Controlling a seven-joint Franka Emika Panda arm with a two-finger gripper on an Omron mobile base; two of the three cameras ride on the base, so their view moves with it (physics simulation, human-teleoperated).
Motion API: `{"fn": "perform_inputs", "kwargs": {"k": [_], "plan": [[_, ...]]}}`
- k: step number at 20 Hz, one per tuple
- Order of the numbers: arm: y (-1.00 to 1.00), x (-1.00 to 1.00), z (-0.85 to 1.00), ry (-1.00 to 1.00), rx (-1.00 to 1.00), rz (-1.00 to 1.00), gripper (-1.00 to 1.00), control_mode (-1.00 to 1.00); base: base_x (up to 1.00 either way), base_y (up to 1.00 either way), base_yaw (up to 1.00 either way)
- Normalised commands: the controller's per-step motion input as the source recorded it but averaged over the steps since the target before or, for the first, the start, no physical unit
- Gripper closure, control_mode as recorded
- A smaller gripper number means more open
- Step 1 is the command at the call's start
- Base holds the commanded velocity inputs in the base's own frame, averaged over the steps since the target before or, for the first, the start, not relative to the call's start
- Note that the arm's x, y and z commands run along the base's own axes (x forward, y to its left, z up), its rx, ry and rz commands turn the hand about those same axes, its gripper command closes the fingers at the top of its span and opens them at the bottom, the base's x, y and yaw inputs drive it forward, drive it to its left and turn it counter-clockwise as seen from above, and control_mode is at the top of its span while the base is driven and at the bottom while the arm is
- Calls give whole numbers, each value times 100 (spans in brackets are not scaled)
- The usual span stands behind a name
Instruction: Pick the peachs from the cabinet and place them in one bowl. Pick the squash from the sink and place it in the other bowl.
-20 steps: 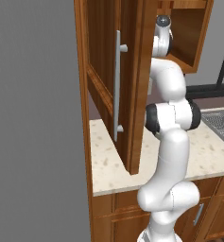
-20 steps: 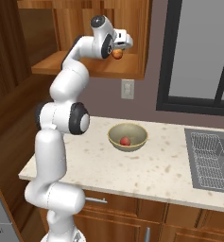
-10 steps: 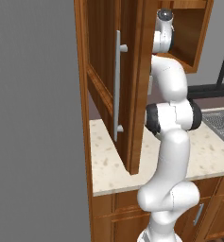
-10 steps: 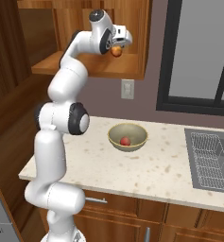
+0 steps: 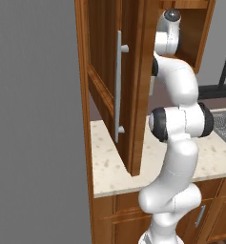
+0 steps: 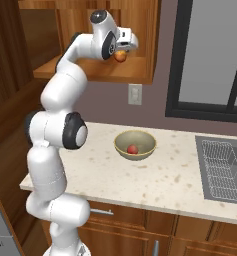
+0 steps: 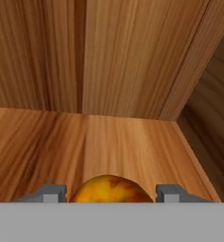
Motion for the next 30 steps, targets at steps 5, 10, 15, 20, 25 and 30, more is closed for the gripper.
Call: {"fn": "perform_inputs", "kwargs": {"k": [5,10,15,20,25,30], "plan": [[0,-80,-20,-20,1,0,100,-100,0,0,0],[0,-85,-13,-18,0,0,100,-100,0,0,0],[0,-92,6,-10,0,0,100,-100,0,0,0],[0,-70,40,-2,0,1,100,-100,0,0,0],[0,-74,26,0,0,0,100,-100,0,0,0],[0,-80,4,4,0,1,100,-100,0,0,0]]}}
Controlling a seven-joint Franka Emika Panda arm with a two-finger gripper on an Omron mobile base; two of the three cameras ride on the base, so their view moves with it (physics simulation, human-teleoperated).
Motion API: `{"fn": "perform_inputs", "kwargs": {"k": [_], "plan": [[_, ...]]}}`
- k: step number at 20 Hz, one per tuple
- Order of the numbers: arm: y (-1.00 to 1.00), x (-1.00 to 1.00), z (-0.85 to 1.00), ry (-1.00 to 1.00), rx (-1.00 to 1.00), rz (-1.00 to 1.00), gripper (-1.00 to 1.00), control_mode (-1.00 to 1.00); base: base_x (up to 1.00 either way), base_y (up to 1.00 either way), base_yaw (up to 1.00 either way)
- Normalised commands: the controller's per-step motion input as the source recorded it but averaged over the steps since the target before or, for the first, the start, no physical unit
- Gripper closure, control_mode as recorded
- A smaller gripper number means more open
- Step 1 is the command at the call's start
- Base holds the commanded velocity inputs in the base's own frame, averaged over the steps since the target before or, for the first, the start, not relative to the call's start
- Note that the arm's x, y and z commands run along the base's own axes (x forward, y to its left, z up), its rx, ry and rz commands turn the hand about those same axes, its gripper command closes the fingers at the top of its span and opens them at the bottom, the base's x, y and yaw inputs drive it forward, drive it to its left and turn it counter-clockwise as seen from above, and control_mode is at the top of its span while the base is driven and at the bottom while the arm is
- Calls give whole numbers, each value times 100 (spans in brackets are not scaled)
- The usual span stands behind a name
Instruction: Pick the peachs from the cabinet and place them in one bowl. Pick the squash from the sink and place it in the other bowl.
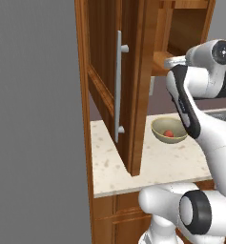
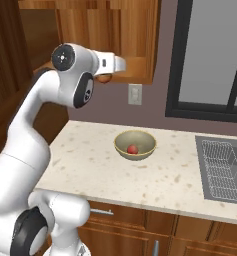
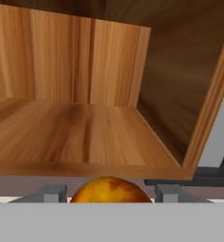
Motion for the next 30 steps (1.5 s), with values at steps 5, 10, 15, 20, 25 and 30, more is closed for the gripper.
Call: {"fn": "perform_inputs", "kwargs": {"k": [5,10,15,20,25,30], "plan": [[0,-72,0,12,0,1,100,-100,0,0,0],[0,-63,0,19,0,0,100,-100,0,0,0],[0,-19,-4,7,0,0,100,-100,0,0,0],[0,-17,-47,3,0,0,100,-100,0,0,0],[0,-40,-57,11,0,0,100,-100,0,0,0],[0,-25,-50,12,0,0,100,-100,0,0,0]]}}
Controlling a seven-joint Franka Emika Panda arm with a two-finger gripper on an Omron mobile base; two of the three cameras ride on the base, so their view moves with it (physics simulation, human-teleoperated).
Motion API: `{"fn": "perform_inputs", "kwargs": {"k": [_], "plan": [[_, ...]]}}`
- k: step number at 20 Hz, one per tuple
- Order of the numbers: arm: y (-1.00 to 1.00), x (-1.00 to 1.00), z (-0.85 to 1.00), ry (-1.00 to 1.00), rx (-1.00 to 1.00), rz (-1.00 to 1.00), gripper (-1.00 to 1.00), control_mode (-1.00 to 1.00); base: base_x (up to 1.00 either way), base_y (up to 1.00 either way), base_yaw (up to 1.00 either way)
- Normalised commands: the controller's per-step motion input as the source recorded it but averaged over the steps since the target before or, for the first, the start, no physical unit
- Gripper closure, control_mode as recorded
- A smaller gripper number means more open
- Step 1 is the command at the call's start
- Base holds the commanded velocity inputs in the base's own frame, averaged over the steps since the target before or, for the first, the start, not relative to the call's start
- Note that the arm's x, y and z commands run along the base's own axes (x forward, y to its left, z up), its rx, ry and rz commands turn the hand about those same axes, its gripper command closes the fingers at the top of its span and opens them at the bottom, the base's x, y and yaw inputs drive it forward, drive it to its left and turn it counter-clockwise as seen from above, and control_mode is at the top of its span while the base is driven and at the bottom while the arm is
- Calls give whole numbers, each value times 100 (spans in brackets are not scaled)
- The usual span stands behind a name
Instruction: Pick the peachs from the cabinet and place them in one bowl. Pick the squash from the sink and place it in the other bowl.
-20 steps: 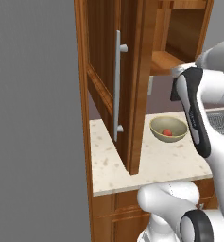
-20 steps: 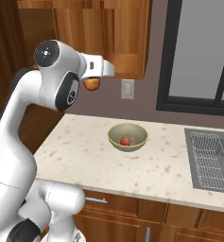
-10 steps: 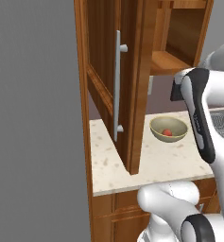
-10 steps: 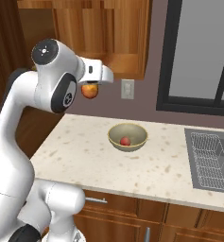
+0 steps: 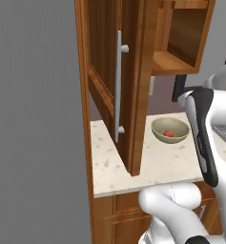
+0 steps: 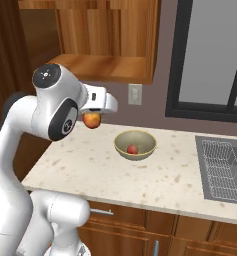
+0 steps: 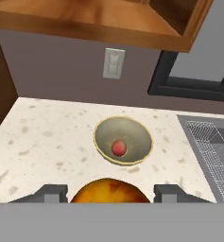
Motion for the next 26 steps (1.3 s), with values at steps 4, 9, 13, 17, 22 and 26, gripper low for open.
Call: {"fn": "perform_inputs", "kwargs": {"k": [4,9,13,17,22,26], "plan": [[0,7,-63,0,0,0,100,-100,0,0,0],[0,26,-57,0,0,0,100,-100,0,0,0],[0,30,-47,0,0,0,100,-100,0,0,0],[-1,36,-23,0,0,0,100,-100,0,0,0],[-17,25,-12,0,0,0,100,-100,0,0,0],[-24,31,-18,0,0,0,100,-100,0,0,0]]}}
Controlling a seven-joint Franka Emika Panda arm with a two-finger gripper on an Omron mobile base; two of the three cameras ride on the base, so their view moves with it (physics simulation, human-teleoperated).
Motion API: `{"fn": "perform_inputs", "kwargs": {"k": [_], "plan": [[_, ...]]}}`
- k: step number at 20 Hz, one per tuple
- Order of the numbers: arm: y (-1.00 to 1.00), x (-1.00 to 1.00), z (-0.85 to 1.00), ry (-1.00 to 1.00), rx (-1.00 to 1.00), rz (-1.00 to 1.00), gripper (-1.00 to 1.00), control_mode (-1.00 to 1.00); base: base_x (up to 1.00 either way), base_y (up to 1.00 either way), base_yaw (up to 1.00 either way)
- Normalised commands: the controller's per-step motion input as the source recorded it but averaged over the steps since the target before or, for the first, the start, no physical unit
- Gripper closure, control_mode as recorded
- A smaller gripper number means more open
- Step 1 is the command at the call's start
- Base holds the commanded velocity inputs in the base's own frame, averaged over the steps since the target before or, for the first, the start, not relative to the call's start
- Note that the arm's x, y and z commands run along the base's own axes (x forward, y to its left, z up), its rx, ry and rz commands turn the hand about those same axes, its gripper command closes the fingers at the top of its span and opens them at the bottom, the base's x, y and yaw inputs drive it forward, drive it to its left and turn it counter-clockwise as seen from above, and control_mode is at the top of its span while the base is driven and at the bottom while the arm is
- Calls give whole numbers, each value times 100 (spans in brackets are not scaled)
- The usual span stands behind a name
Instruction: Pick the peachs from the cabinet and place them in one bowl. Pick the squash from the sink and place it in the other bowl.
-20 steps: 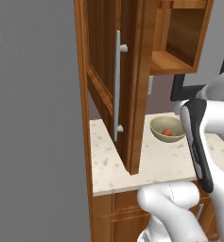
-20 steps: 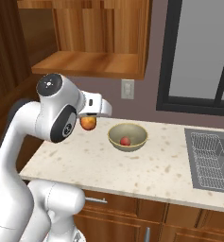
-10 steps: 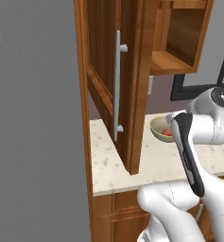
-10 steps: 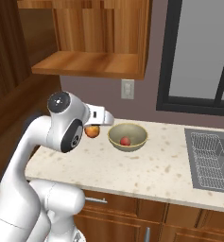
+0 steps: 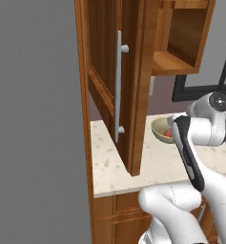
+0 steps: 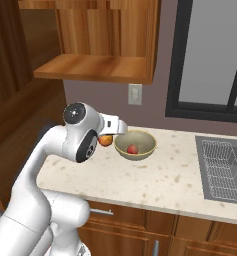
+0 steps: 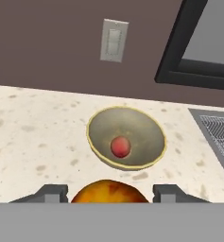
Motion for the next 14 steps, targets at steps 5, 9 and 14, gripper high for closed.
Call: {"fn": "perform_inputs", "kwargs": {"k": [5,9,14], "plan": [[-17,47,-17,0,0,0,100,-100,0,0,0],[-10,34,-18,0,0,0,100,-100,0,0,0],[-13,14,-33,0,0,0,100,-100,0,0,0]]}}
